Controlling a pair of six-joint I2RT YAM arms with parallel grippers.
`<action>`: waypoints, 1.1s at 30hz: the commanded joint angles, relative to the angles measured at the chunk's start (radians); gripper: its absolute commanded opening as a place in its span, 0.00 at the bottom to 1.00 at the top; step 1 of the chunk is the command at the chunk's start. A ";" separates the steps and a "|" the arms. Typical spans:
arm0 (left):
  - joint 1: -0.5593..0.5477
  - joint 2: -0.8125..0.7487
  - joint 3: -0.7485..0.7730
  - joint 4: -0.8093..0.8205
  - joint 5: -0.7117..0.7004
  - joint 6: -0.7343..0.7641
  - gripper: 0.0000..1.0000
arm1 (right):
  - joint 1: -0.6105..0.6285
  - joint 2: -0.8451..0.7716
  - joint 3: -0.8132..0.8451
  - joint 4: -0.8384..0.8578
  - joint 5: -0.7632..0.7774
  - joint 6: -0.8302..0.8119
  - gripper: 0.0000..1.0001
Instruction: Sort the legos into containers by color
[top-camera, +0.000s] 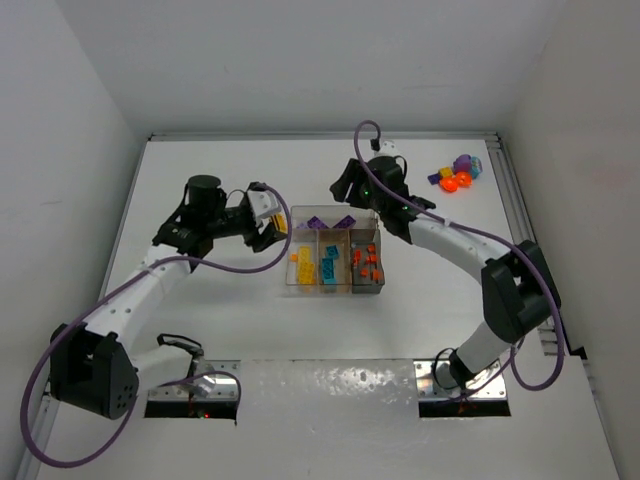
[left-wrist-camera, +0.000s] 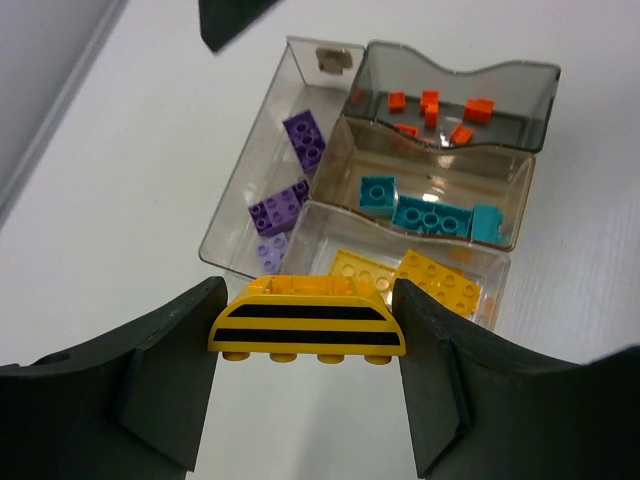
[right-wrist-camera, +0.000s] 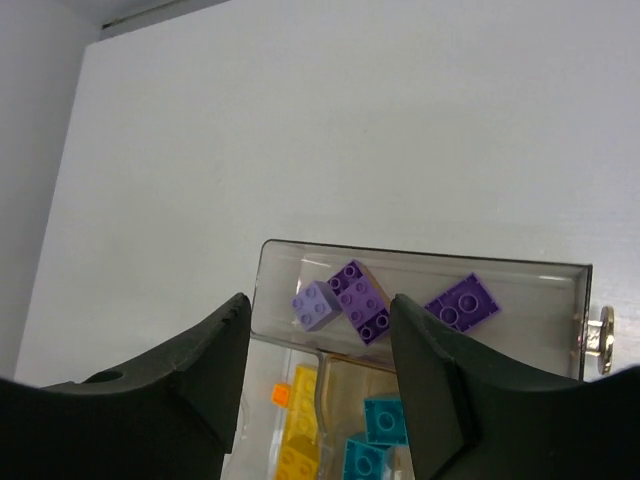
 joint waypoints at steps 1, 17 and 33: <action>0.000 0.079 0.031 -0.046 -0.004 0.052 0.00 | -0.015 -0.050 0.012 0.018 -0.118 -0.193 0.57; -0.110 0.306 -0.033 0.055 0.026 0.165 0.05 | -0.015 -0.176 -0.121 0.022 -0.078 -0.239 0.57; -0.119 0.419 -0.036 0.210 0.048 0.170 0.44 | -0.015 -0.200 -0.146 0.015 -0.023 -0.268 0.58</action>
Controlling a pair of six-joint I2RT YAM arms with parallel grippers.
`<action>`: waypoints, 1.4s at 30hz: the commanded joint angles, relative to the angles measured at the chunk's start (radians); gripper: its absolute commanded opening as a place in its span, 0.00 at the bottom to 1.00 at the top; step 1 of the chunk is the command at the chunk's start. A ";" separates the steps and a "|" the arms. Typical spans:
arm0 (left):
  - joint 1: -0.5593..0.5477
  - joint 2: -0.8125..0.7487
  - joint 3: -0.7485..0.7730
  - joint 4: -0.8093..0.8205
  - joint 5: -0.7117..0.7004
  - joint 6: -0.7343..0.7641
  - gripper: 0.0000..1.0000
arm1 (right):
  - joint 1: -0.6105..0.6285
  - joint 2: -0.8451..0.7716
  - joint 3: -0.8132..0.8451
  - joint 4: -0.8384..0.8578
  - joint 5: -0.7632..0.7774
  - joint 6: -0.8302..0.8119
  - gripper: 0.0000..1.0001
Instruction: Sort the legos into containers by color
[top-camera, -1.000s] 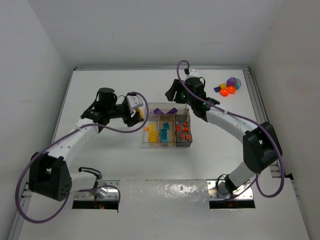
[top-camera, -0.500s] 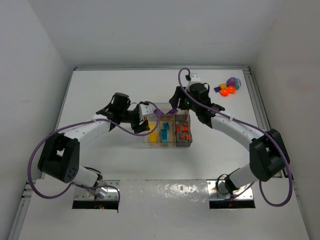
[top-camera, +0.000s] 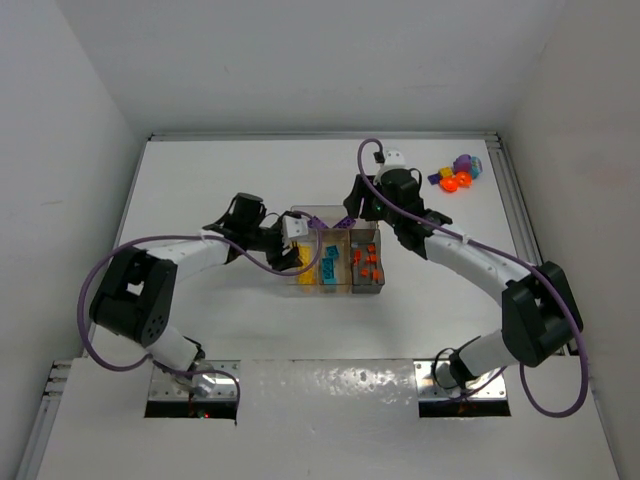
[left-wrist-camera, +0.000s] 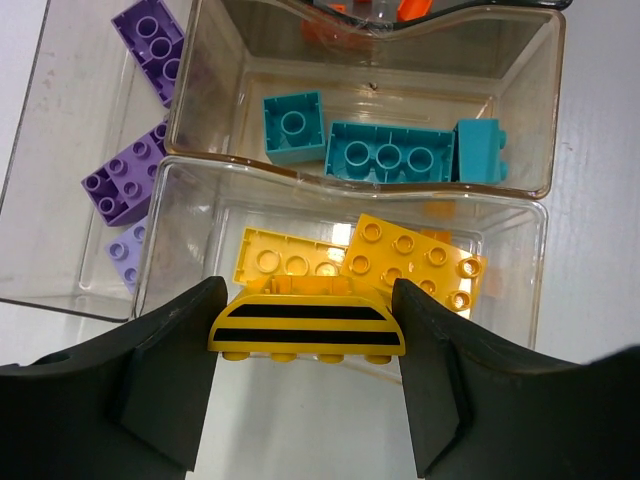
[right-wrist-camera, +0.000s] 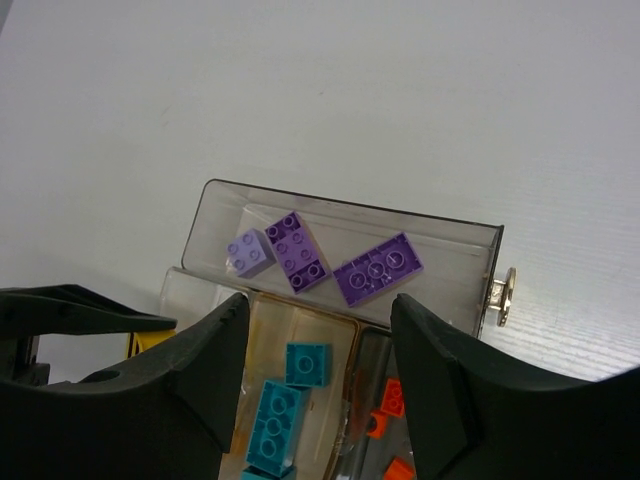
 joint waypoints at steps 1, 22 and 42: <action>-0.008 0.024 0.037 0.069 0.052 -0.003 0.53 | -0.004 -0.035 0.004 0.025 0.030 -0.026 0.58; -0.008 -0.048 0.143 -0.046 0.056 -0.068 0.84 | -0.004 -0.033 0.047 -0.044 0.053 -0.090 0.61; 0.090 -0.275 0.157 -0.128 -0.606 -0.824 0.85 | -0.047 -0.012 0.200 -0.426 0.177 -0.089 0.98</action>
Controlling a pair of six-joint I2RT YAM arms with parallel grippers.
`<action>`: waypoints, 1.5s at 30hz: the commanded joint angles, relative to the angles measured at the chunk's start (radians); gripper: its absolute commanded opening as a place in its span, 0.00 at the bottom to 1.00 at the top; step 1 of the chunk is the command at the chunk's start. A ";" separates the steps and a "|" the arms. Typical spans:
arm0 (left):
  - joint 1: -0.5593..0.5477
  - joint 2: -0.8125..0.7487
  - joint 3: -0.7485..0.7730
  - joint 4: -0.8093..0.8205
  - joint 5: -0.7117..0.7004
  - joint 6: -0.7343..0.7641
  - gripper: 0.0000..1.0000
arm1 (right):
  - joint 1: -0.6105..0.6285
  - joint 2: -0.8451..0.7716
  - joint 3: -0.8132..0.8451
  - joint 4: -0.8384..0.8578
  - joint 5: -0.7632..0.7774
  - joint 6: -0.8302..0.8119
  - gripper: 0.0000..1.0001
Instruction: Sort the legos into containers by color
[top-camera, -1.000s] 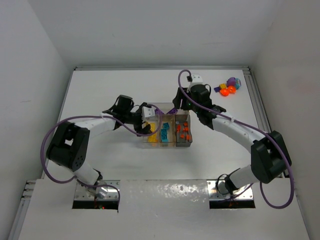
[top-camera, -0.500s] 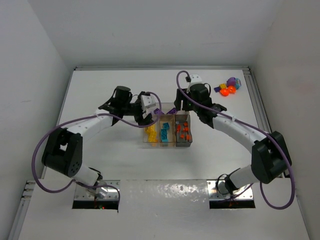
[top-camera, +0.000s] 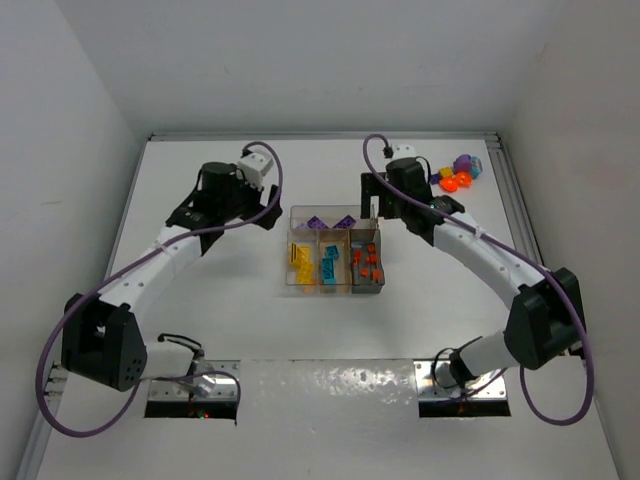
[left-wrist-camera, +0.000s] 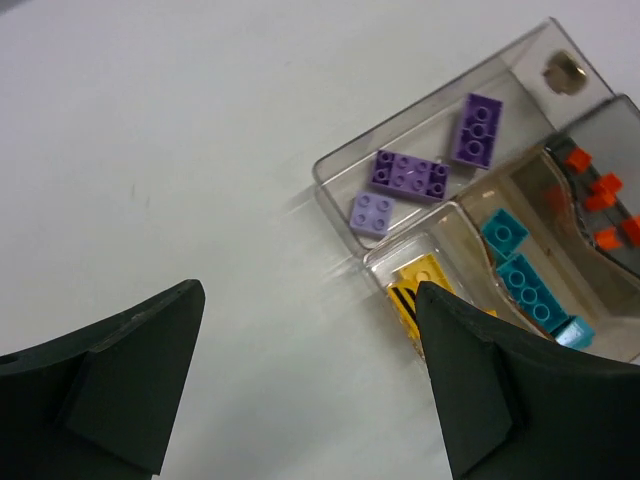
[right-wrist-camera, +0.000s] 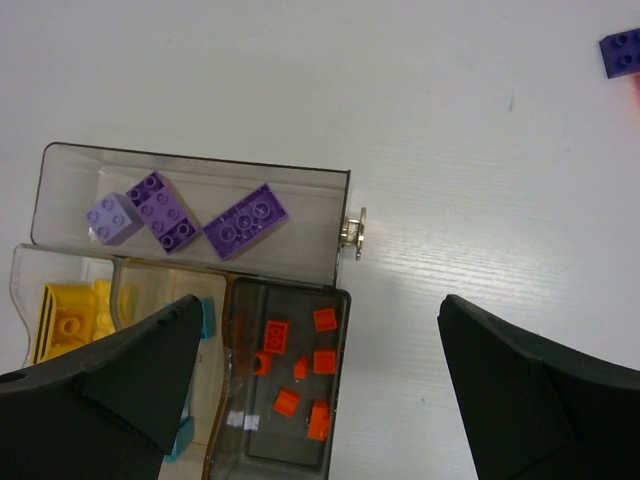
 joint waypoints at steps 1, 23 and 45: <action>0.034 -0.046 -0.034 0.000 -0.127 -0.264 0.85 | -0.024 0.023 0.073 -0.073 0.037 0.060 0.99; 0.103 -0.070 -0.126 0.049 -0.391 -0.272 0.85 | -0.512 0.347 0.388 -0.159 0.097 0.202 0.58; 0.126 0.130 0.022 0.023 -0.463 -0.229 0.85 | -0.605 0.867 0.774 -0.223 0.032 0.347 0.73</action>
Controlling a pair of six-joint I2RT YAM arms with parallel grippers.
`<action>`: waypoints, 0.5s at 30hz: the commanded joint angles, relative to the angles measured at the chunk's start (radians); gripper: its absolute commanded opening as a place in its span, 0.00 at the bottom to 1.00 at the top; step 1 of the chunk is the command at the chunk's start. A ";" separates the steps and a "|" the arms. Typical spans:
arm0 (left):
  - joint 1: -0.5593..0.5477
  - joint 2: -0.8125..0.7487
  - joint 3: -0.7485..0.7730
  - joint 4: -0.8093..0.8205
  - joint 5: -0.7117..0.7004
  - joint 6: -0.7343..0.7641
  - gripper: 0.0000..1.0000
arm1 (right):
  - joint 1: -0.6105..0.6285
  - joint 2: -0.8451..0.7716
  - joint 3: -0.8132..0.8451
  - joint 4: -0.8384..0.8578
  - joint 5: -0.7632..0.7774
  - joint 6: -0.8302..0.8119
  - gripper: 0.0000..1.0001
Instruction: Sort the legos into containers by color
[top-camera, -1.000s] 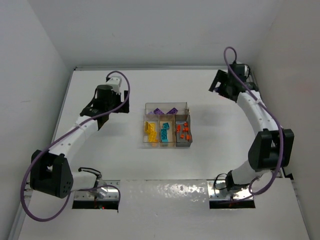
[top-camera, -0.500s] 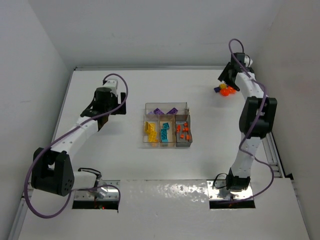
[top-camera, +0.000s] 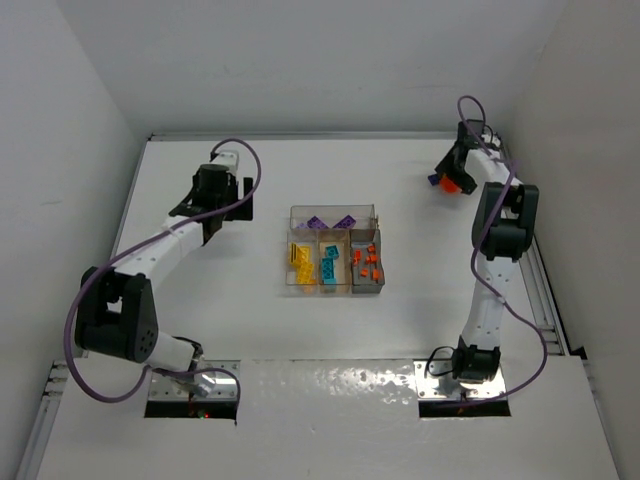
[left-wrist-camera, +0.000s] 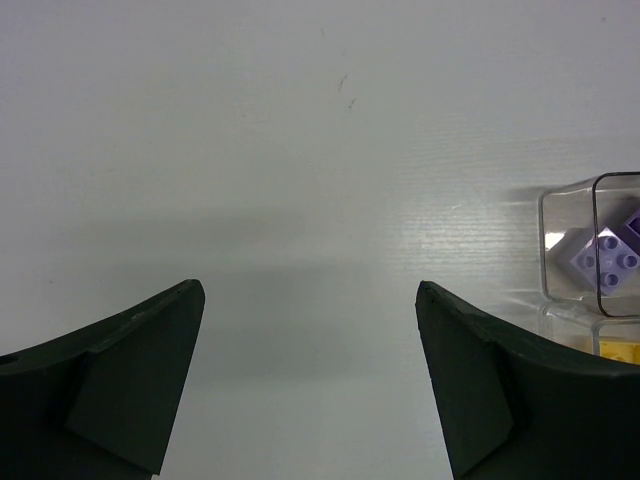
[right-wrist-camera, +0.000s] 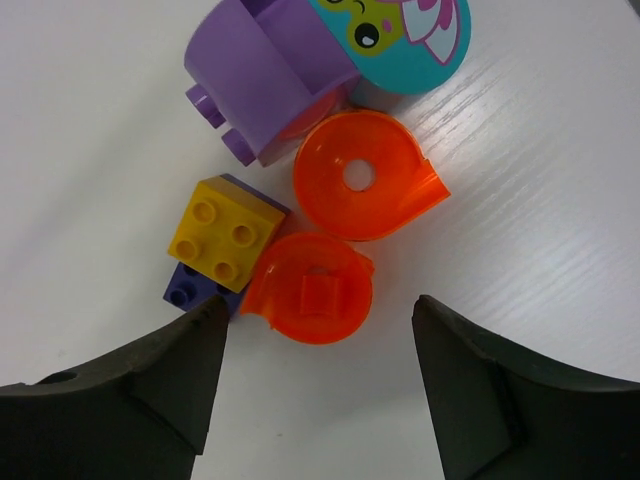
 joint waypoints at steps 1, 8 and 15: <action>0.011 0.006 0.043 0.021 -0.018 0.004 0.85 | 0.000 -0.034 -0.036 0.036 0.006 0.029 0.71; 0.011 0.025 0.062 0.030 -0.019 0.039 0.85 | -0.002 -0.017 -0.064 0.046 0.006 0.032 0.68; 0.011 0.029 0.071 0.021 -0.010 0.034 0.85 | -0.002 -0.006 -0.073 0.078 0.022 0.013 0.65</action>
